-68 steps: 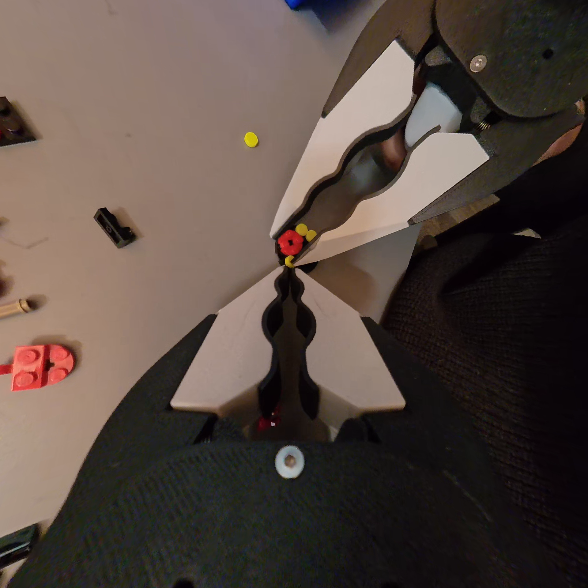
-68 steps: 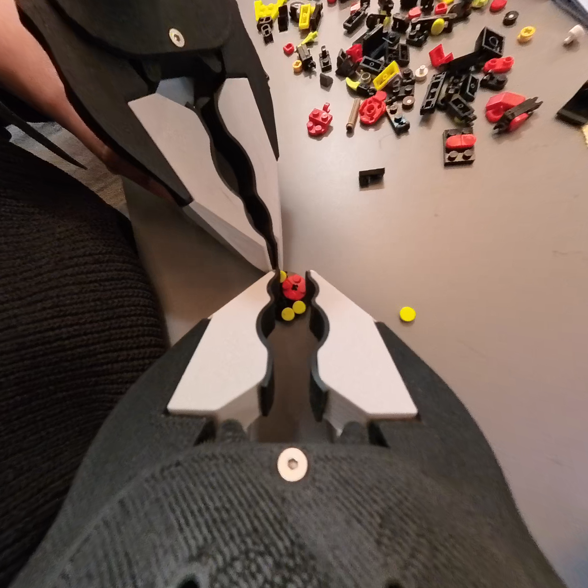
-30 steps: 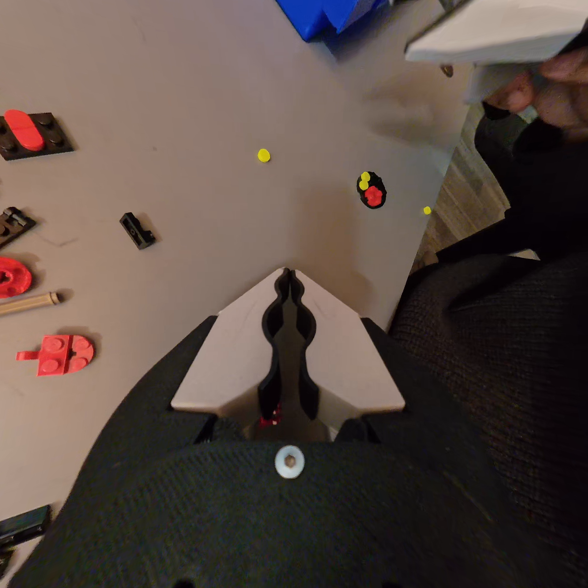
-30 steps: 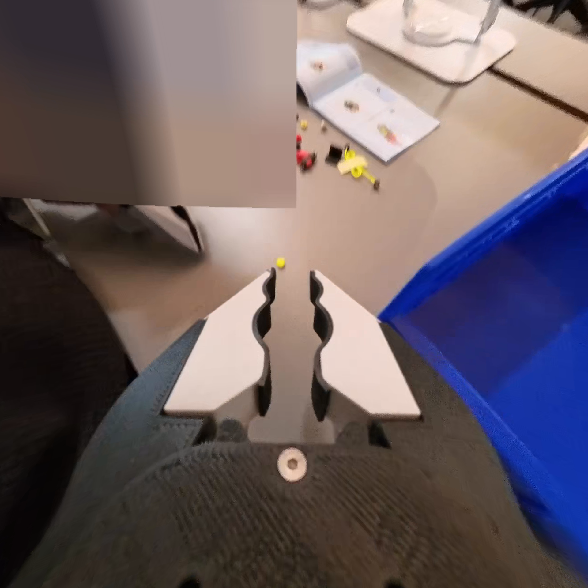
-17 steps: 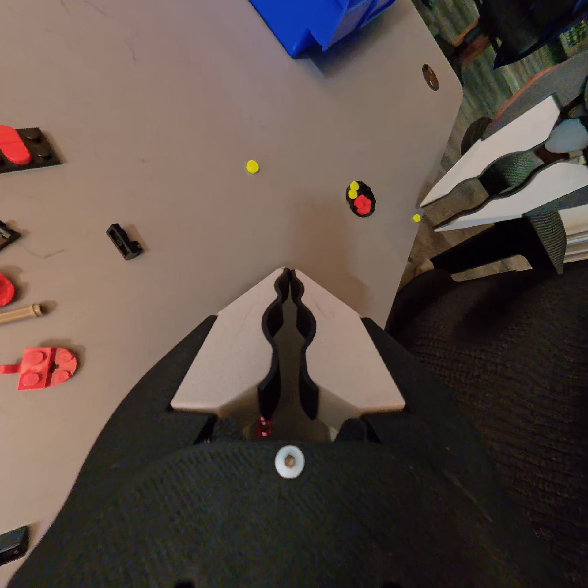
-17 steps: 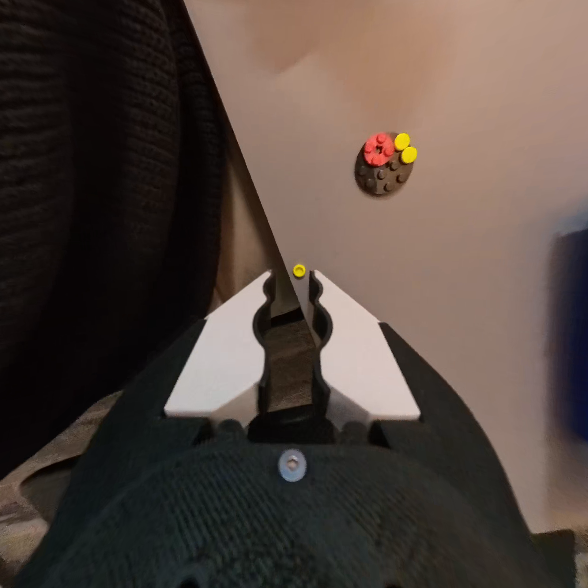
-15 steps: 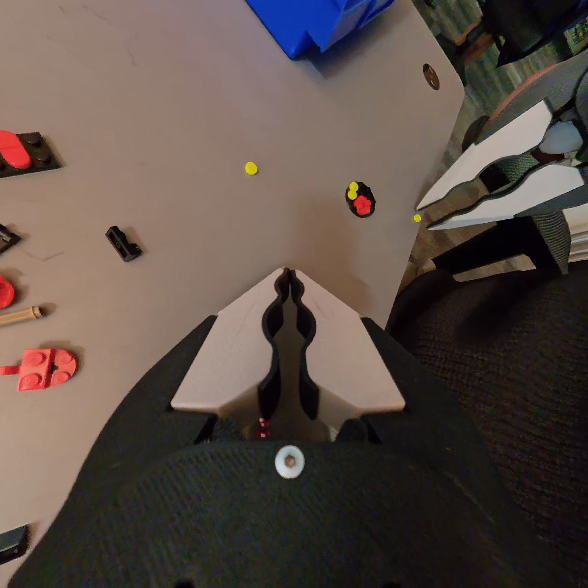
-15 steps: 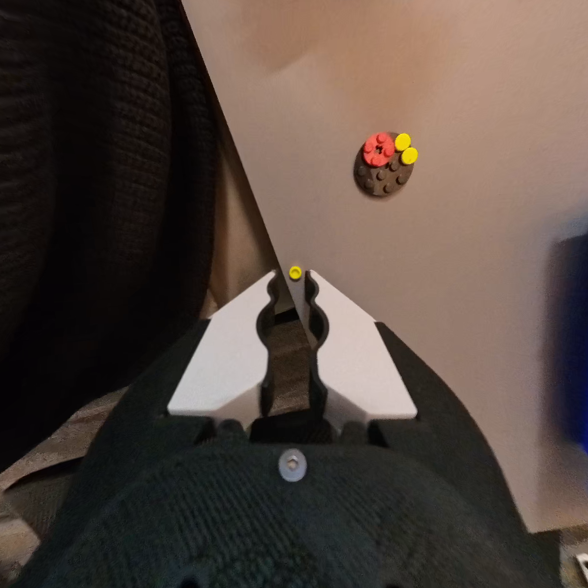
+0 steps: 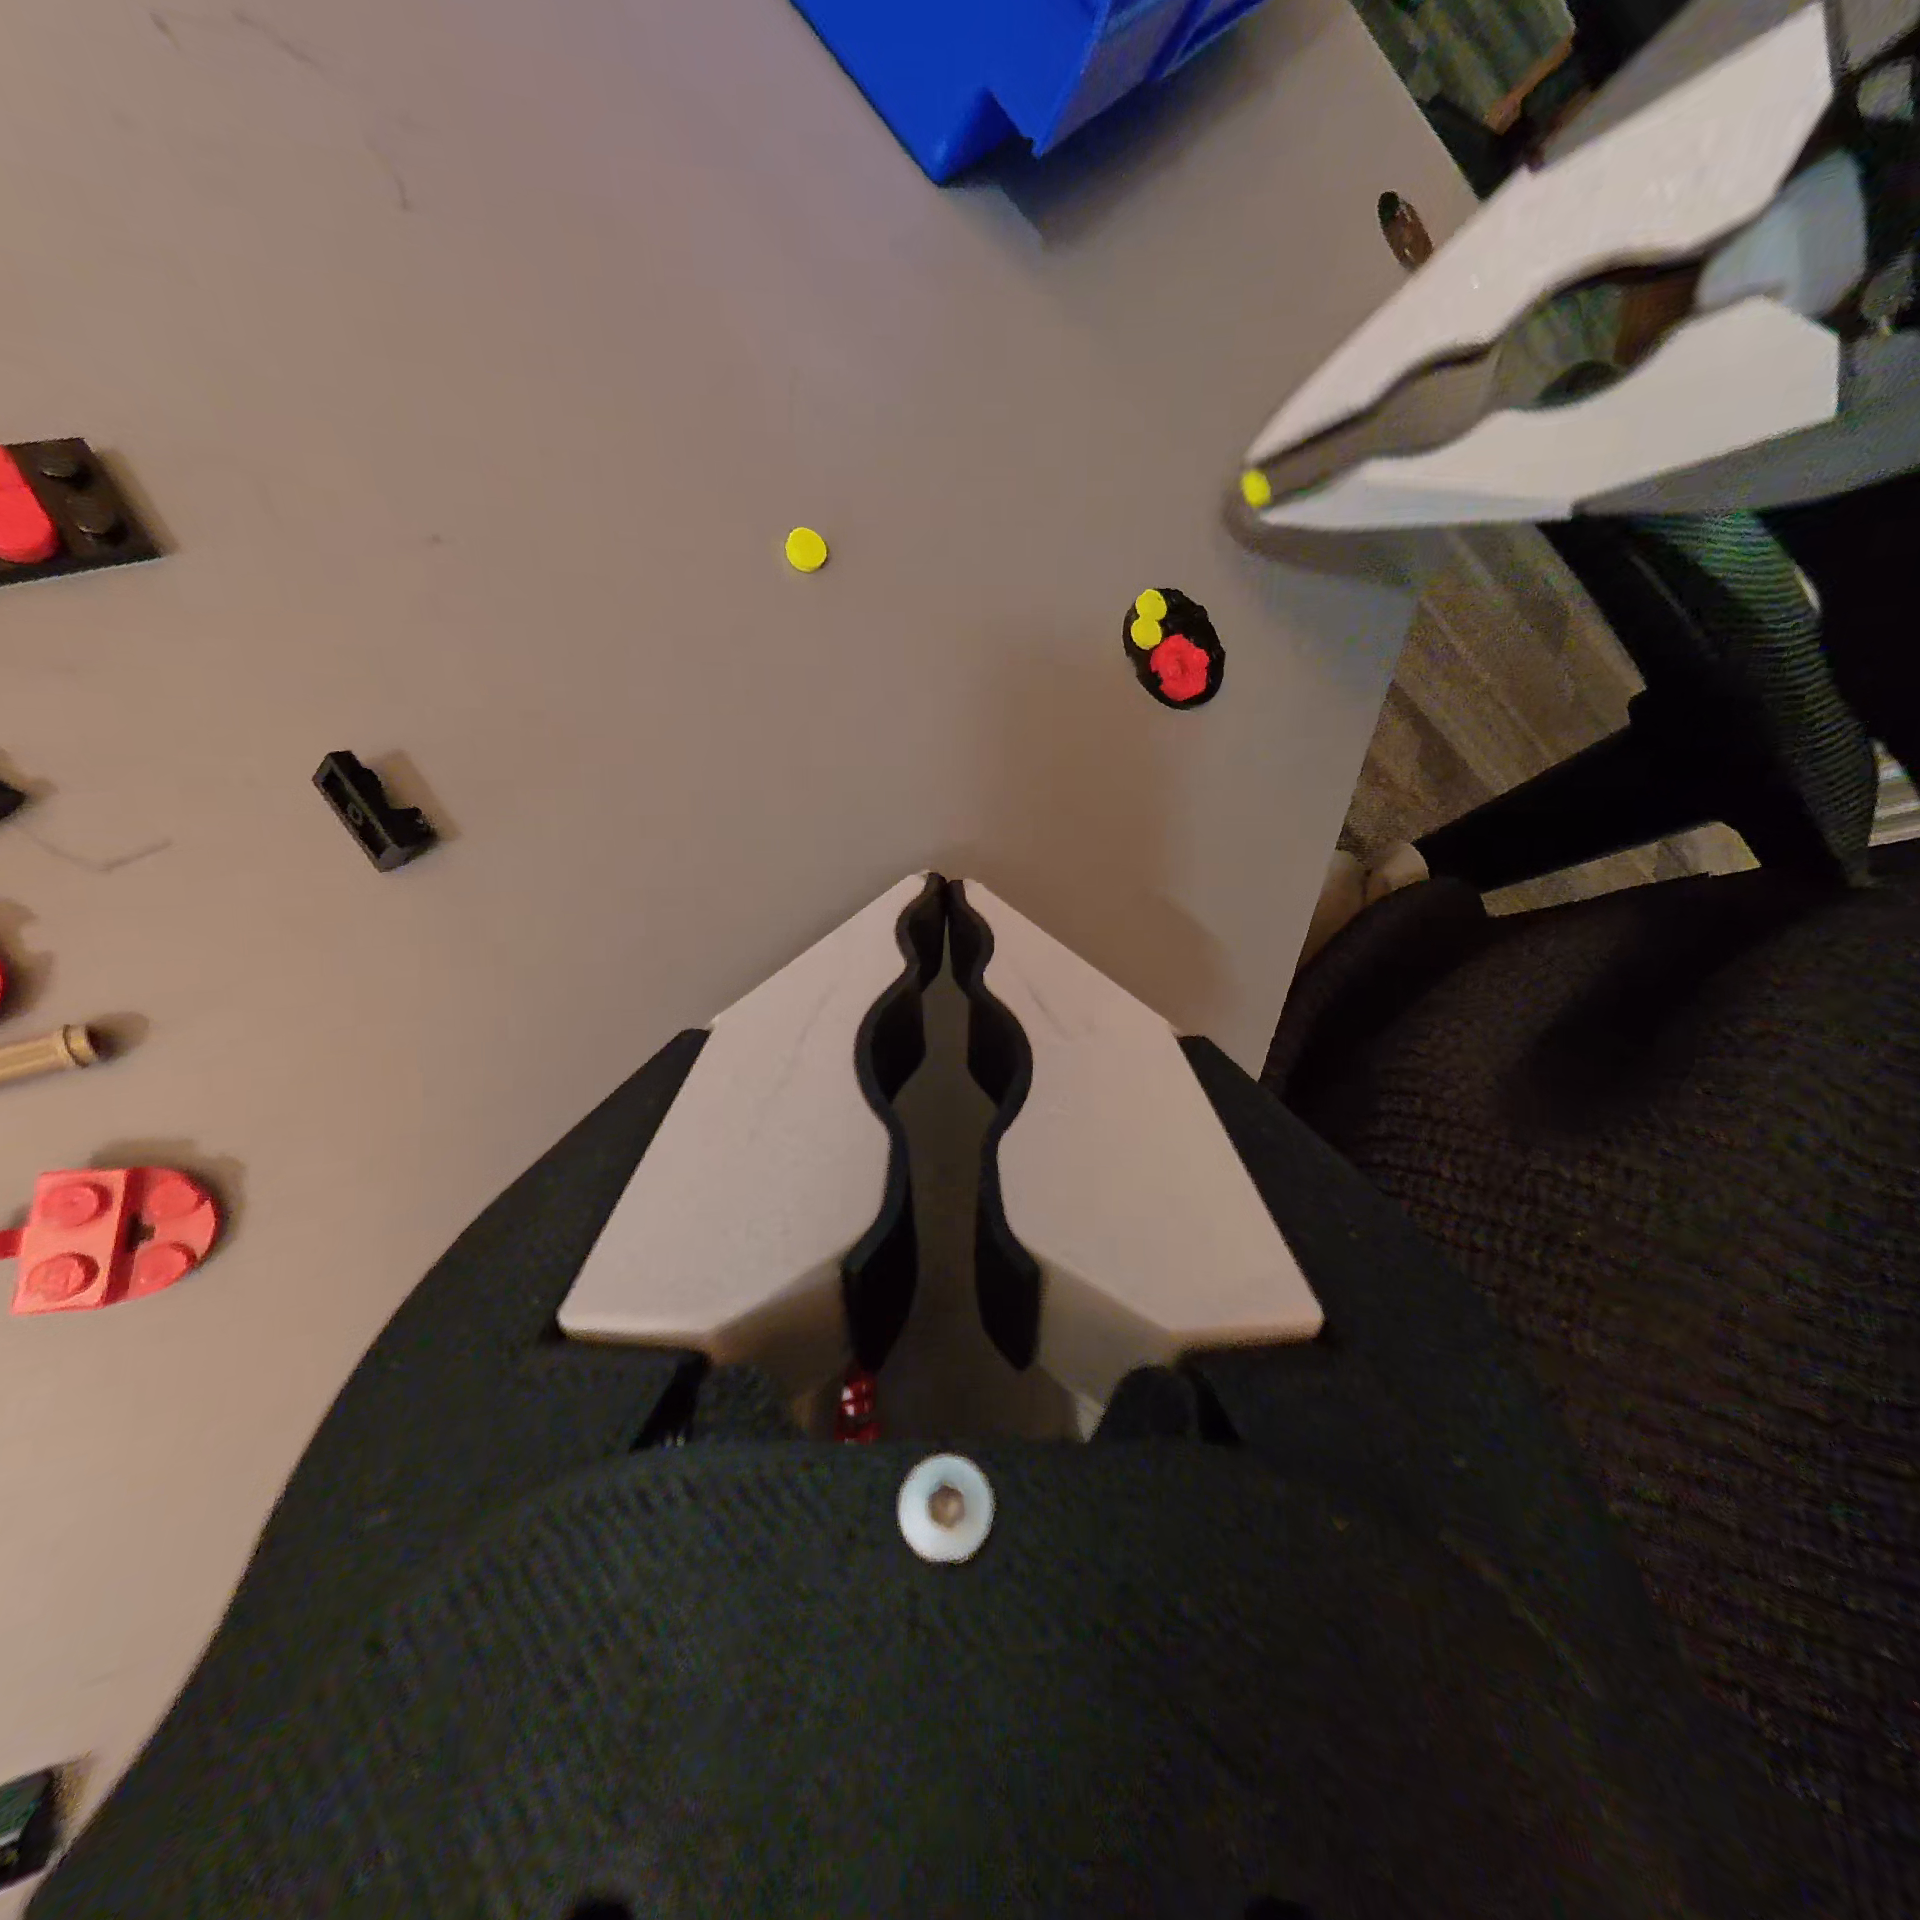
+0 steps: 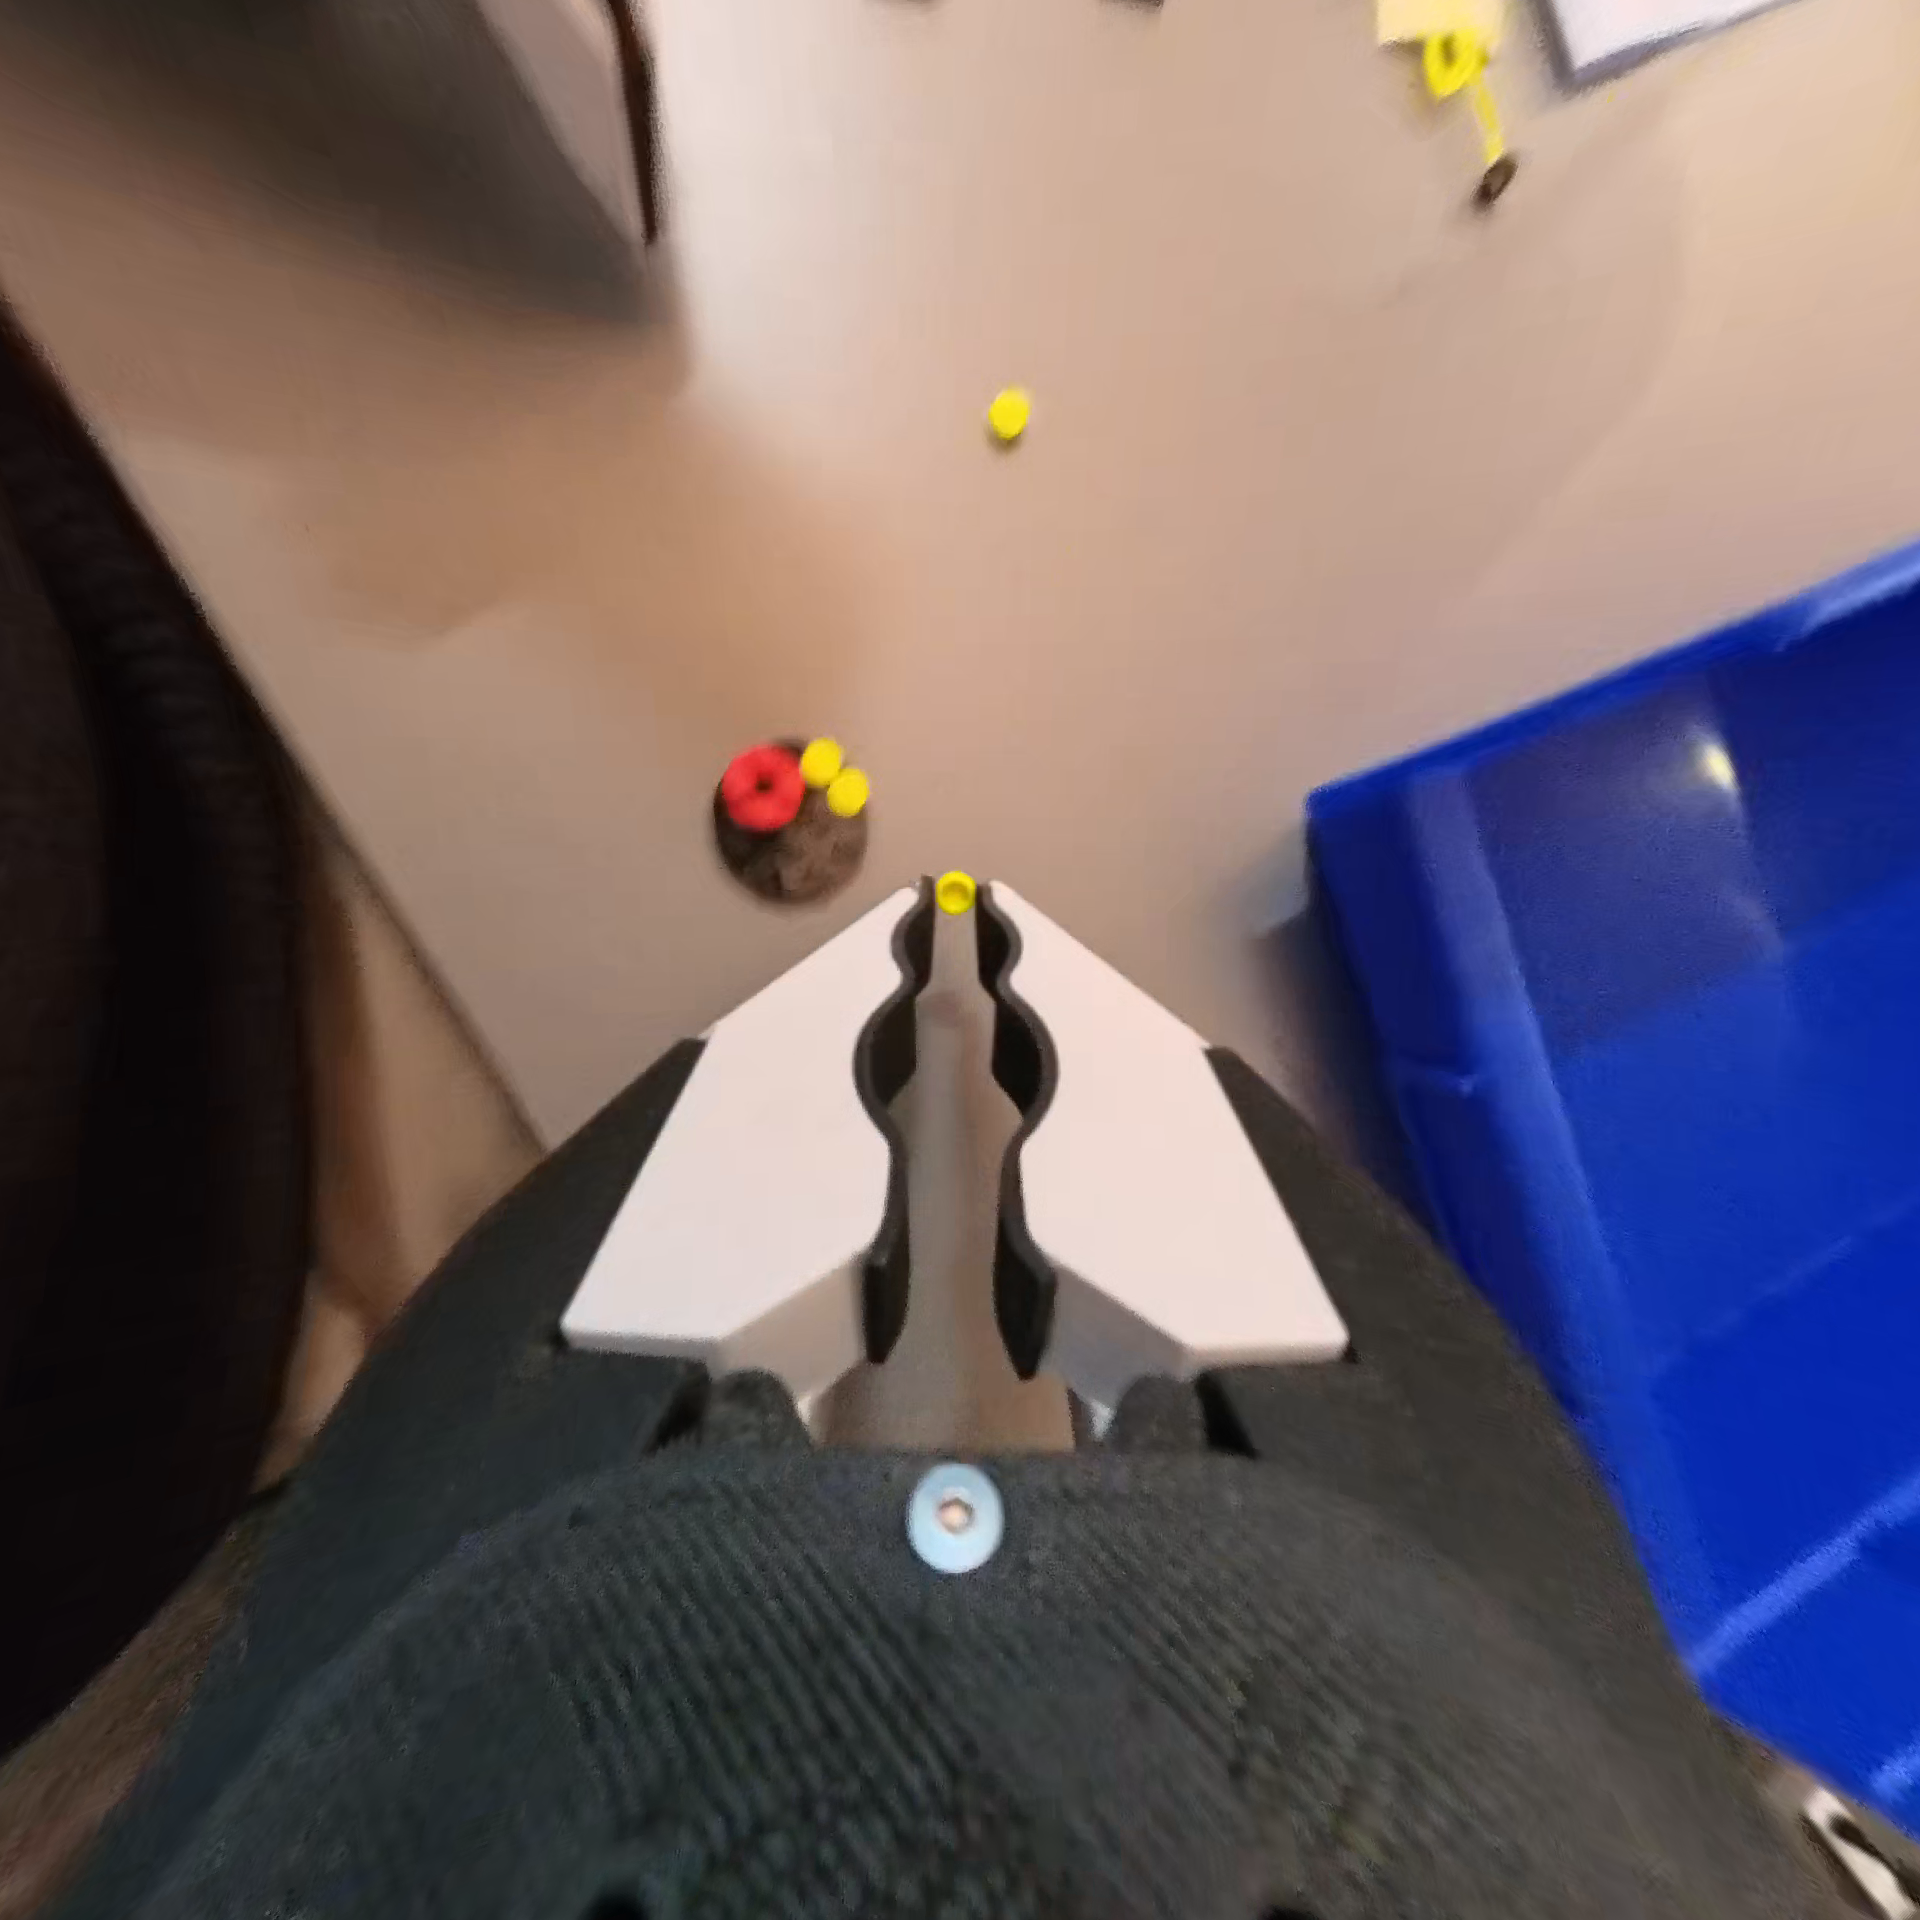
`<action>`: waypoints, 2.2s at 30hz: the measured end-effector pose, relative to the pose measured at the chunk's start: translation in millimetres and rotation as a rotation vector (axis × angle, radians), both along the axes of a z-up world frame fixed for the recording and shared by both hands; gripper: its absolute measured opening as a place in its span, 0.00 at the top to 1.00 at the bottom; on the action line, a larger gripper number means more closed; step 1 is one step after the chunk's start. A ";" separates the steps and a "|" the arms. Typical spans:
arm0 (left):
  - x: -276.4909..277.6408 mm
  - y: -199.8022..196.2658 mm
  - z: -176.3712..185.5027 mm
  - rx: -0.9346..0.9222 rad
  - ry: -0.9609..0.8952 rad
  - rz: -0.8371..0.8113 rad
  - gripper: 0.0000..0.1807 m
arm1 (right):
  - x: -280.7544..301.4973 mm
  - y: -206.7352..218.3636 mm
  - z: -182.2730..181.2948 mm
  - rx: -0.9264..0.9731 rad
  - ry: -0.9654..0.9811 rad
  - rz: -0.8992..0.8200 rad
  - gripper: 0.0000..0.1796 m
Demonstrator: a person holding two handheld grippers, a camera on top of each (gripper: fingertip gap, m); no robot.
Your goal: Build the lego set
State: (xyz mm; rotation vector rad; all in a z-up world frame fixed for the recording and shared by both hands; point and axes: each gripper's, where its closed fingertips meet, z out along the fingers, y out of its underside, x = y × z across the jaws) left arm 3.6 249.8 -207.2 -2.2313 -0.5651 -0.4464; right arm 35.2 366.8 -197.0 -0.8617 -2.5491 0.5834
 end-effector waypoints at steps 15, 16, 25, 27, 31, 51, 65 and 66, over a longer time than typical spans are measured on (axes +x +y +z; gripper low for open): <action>-0.7 -5.6 1.5 0.030 -0.012 0.007 1.00 | -34.5 -42.5 -5.3 -0.250 -0.021 -0.060 0.85; -1.1 -5.9 1.8 0.038 -0.025 0.012 1.00 | -28.5 -42.6 -2.0 -0.267 -0.009 -0.062 0.86; 2.2 -1.8 7.9 0.090 -0.089 0.003 1.00 | 2.3 -28.3 -6.4 -0.069 -0.097 -0.033 0.82; 3.6 -0.6 8.4 0.088 -0.085 -0.005 1.00 | 9.6 -27.8 -15.5 -0.058 -0.168 -0.040 0.80; 6.1 0.6 7.9 0.083 -0.076 -0.013 1.00 | 11.7 -39.7 -22.5 -0.121 -0.216 -0.049 0.83; 6.0 -0.8 1.1 0.037 0.007 -0.036 1.00 | -14.5 -89.6 -18.8 -0.318 -0.170 -0.022 0.86; -7.6 -4.9 -1.3 0.001 0.095 -0.010 0.83 | -40.0 -118.3 -16.2 -0.319 -0.091 0.164 0.87; -7.1 -5.6 -3.7 -0.010 0.095 -0.011 0.83 | -41.5 -116.6 -13.8 -0.331 -0.088 0.162 0.86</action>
